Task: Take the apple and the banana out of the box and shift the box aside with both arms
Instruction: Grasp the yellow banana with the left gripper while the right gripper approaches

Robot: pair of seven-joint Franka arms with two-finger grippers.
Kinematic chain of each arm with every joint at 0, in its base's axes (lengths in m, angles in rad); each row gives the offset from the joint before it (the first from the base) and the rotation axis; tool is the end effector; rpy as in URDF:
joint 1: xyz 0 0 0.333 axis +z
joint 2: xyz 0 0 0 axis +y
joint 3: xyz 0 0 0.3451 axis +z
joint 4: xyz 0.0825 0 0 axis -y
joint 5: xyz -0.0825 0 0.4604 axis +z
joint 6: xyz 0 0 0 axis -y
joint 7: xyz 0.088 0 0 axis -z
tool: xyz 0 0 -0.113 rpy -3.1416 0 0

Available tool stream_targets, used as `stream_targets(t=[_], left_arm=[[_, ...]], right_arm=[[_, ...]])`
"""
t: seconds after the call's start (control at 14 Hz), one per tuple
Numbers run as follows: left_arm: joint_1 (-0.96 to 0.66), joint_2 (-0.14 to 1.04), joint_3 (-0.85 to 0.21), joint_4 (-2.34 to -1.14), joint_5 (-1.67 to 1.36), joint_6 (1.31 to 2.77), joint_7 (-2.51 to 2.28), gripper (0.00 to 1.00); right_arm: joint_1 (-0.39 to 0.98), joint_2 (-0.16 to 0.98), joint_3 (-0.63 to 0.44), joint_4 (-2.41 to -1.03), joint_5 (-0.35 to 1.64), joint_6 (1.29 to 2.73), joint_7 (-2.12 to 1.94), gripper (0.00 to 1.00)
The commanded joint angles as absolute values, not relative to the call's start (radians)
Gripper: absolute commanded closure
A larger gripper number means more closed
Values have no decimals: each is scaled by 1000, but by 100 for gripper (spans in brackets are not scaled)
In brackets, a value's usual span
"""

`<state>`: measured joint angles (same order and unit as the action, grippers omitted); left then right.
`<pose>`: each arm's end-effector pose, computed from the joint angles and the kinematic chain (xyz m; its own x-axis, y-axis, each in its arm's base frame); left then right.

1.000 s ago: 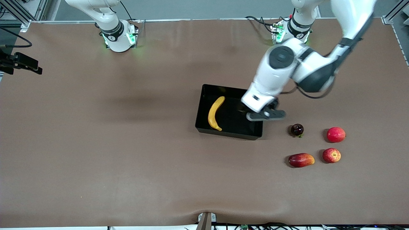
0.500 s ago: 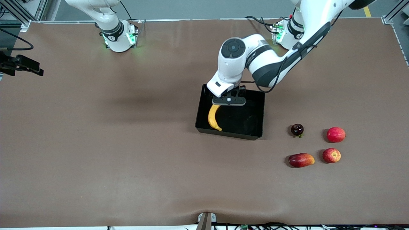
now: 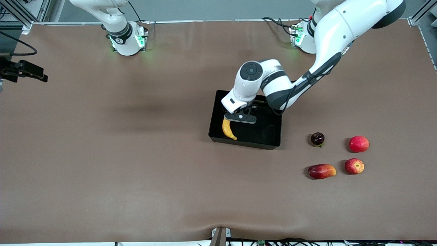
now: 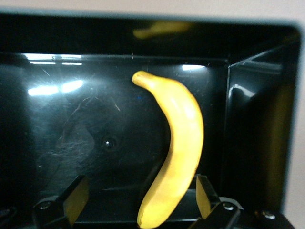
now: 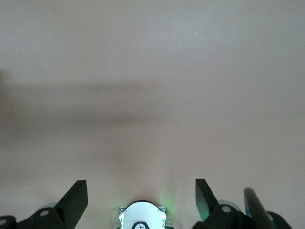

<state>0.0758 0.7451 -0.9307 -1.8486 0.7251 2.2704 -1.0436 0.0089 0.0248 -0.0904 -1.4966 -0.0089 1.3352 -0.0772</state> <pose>0.5091 -0.4936 0.2235 0.9893 -0.1438 0.0235 -0.1450 -0.9874 0.0640 0.6103 -0.0503 0.6538 0.9827 -0.0054 -0.1853 -0.0060 -1.0000 -0.0032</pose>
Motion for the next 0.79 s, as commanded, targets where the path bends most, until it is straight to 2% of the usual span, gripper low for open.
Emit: stream_targets(t=[0.0, 0.14, 0.5, 0.57, 0.71], left_arm=[[-26, 735, -844, -1842, 747, 2304, -1086, 0], [-63, 752, -795, -1847, 749, 2353, -1097, 0], [-150, 772, -704, -1845, 750, 2424, -1187, 0], [-156, 779, -700, -1845, 750, 2424, -1189, 14], [-158, 793, -699, -1842, 749, 2424, -1201, 57]], right_arm=[[11, 61, -91, -1483, -15, 1338, -80, 0], [20, 194, -83, -1480, -26, 1327, -89, 0], [58, 195, -81, -1482, -34, 1322, -83, 0], [63, 195, -81, -1482, -34, 1313, -84, 0], [67, 201, -81, -1486, -34, 1295, -81, 0]])
